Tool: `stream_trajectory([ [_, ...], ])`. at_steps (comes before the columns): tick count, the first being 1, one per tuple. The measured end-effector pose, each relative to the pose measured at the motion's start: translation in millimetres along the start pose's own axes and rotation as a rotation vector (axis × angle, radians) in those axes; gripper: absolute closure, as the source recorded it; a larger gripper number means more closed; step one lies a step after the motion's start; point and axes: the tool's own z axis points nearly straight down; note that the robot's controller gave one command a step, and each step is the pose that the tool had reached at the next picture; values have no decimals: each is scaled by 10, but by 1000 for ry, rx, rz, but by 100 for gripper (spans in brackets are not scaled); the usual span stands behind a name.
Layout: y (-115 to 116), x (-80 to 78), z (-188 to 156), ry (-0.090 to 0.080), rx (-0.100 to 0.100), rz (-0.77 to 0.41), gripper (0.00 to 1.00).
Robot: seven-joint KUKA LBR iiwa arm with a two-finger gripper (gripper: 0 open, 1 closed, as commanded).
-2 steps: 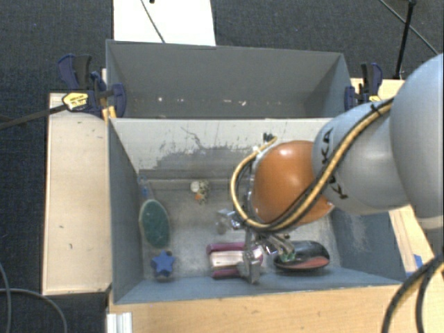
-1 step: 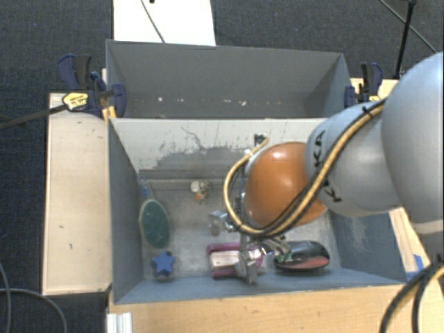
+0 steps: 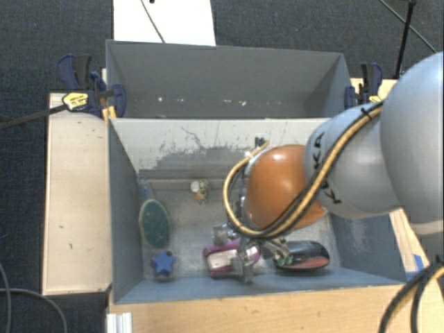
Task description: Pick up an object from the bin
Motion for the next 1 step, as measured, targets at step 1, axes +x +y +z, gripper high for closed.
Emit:
stream_trajectory([
  [1, 43, -267, -273, -10, -2, 187, 100],
])
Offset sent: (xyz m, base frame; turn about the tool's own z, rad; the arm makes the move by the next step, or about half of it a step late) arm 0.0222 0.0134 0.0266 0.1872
